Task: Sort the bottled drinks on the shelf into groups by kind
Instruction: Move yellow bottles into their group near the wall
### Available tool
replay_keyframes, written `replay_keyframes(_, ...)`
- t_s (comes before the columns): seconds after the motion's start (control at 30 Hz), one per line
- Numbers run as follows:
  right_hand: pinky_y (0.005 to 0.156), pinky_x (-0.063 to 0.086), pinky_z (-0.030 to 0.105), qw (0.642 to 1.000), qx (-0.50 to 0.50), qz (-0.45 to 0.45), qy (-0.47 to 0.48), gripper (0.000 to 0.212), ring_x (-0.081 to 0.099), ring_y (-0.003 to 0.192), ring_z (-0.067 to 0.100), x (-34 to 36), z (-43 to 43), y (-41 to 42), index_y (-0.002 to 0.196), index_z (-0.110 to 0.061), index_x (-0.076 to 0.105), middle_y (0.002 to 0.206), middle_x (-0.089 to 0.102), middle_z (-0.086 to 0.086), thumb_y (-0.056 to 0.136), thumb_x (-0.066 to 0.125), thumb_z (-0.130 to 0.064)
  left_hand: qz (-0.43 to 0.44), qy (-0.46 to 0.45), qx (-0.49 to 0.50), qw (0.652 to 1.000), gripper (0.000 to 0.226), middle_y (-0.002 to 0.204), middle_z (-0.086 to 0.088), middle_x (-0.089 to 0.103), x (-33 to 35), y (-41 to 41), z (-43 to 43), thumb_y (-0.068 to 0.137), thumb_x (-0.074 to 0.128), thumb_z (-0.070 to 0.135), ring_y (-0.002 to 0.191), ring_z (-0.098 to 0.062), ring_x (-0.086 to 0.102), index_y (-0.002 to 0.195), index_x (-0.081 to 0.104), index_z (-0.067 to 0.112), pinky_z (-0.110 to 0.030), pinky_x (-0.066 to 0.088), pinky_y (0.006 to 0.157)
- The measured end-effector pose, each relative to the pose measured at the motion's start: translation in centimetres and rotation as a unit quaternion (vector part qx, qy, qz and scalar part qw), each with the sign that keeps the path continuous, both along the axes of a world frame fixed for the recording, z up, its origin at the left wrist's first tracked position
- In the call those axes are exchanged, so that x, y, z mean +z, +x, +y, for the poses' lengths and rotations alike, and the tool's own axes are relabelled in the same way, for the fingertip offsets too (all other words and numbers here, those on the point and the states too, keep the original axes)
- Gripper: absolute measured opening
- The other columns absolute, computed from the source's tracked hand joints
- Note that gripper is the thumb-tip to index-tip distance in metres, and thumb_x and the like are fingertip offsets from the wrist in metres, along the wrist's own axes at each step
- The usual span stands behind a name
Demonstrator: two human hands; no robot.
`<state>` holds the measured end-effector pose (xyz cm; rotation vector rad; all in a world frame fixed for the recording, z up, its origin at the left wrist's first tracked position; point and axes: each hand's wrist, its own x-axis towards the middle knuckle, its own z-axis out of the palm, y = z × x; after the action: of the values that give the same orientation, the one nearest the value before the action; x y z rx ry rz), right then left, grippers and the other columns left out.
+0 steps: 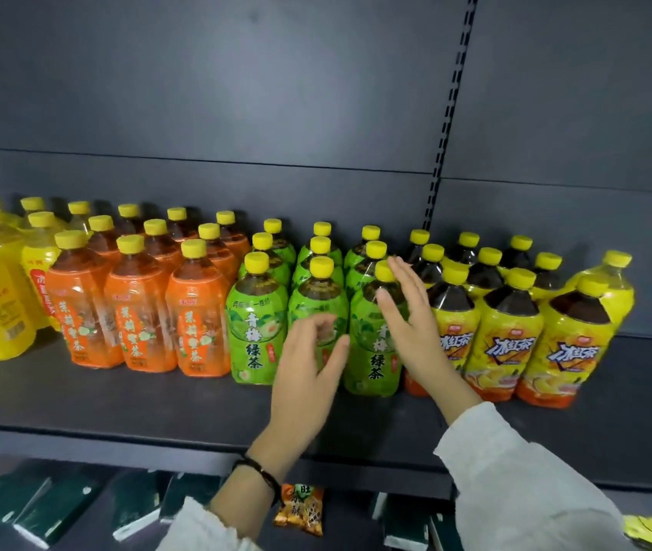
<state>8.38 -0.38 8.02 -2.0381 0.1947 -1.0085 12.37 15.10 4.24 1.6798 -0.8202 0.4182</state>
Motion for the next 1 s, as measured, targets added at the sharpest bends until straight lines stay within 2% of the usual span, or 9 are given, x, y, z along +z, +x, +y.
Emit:
replay_keyframes(0.1,0.109,0.039,0.026,0.99,0.043,-0.032,0.128,0.035,0.048,0.126,0.0,1.8,-1.4,-3.2,0.133,-0.029,0.051,0.138,0.054,-0.009,0.099,0.05,-0.025,0.027,0.004,0.008,1.0,0.039,0.12,0.006,0.052,-0.1,-1.7,-3.7,0.092,0.058,0.032,0.117,-0.008,0.047,0.128,0.049,0.02,-0.029,0.04,0.1)
replay_keyframes(0.2,0.093,0.051,0.025,0.979,0.026,-0.114,0.166,0.021,0.065,0.105,0.008,2.6,-4.8,-7.8,0.114,-0.023,0.063,0.115,0.068,-0.004,0.098,0.05,-0.02,0.045,0.01,0.048,0.998,0.05,0.127,0.001,0.045,-0.5,-2.8,-6.8,0.089,0.061,0.033,0.124,-0.014,0.039,0.134,0.045,0.018,-0.033,0.035,0.106)
replay_keyframes(0.3,0.087,0.054,0.03,0.968,-0.075,-0.149,0.185,0.016,0.067,0.095,0.014,1.1,-10.4,-12.0,0.103,-0.025,0.065,0.1,0.07,-0.005,0.098,0.051,-0.019,0.072,0.003,0.115,0.991,0.057,0.13,-0.008,0.039,-0.7,-3.4,-9.2,0.084,0.07,0.03,0.126,-0.026,0.034,0.133,0.045,0.015,-0.041,0.033,0.106)
replay_keyframes(0.43,0.088,0.052,0.04,0.945,-0.195,-0.166,0.203,0.01,0.062,0.098,0.013,-2.7,-19.0,-15.4,0.103,-0.027,0.06,0.107,0.063,-0.004,0.094,0.059,-0.021,0.062,-0.019,0.196,0.978,0.059,0.126,-0.016,0.04,-1.1,-3.0,-11.5,0.078,0.077,0.024,0.121,-0.036,0.037,0.127,0.047,0.011,-0.049,0.033,0.102)
replay_keyframes(0.53,0.083,0.048,0.034,0.94,-0.252,-0.148,0.178,0.032,0.052,0.088,-0.001,-4.3,-25.1,-16.8,0.115,-0.023,0.052,0.111,0.048,-0.003,0.088,0.068,-0.025,0.07,-0.038,0.213,0.974,0.059,0.129,-0.012,0.036,-1.7,-2.4,-12.2,0.078,0.076,0.028,0.122,-0.033,0.035,0.126,0.045,0.017,-0.055,0.039,0.099)
replay_keyframes(0.67,0.107,0.038,0.046,0.958,-0.213,0.019,0.191,0.09,0.04,0.127,0.019,-5.0,-31.6,-16.2,0.146,-0.024,0.028,0.144,0.034,0.005,0.074,0.079,-0.04,0.073,-0.049,0.227,0.97,0.061,0.133,-0.016,0.035,-1.8,-2.9,-12.6,0.079,0.076,0.024,0.126,-0.032,0.035,0.129,0.044,0.013,-0.047,0.034,0.106)
replay_keyframes(0.77,0.107,0.037,0.042,0.964,-0.102,0.028,0.244,0.095,0.036,0.127,0.012,-4.9,-32.8,-15.2,0.149,-0.03,0.016,0.15,0.032,0.002,0.077,0.078,-0.025,0.072,-0.049,0.234,0.968,0.061,0.131,-0.015,0.036,-1.5,-3.5,-12.7,0.08,0.075,0.021,0.128,-0.029,0.034,0.131,0.044,0.011,-0.034,0.028,0.105)
replay_keyframes(0.87,0.104,0.042,0.044,0.964,-0.106,0.024,0.243,0.09,0.044,0.126,0.016,-5.4,-33.3,-14.9,0.144,-0.035,0.025,0.144,0.042,0.0,0.075,0.081,-0.022,0.066,-0.044,0.238,0.968,0.061,0.124,-0.005,0.034,-1.5,-3.9,-12.8,0.08,0.074,0.021,0.128,-0.025,0.033,0.133,0.044,0.011,-0.027,0.026,0.101)
replay_keyframes(1.0,0.098,0.046,0.045,0.965,-0.108,0.028,0.237,0.088,0.045,0.118,0.016,-5.6,-33.2,-16.8,0.141,-0.036,0.028,0.133,0.046,0.0,0.073,0.082,-0.021,0.069,-0.032,0.239,0.968,0.061,0.134,-0.017,0.036,-1.1,-4.2,-12.8,0.08,0.075,0.021,0.127,-0.026,0.035,0.133,0.044,0.011,-0.026,0.027,0.099)
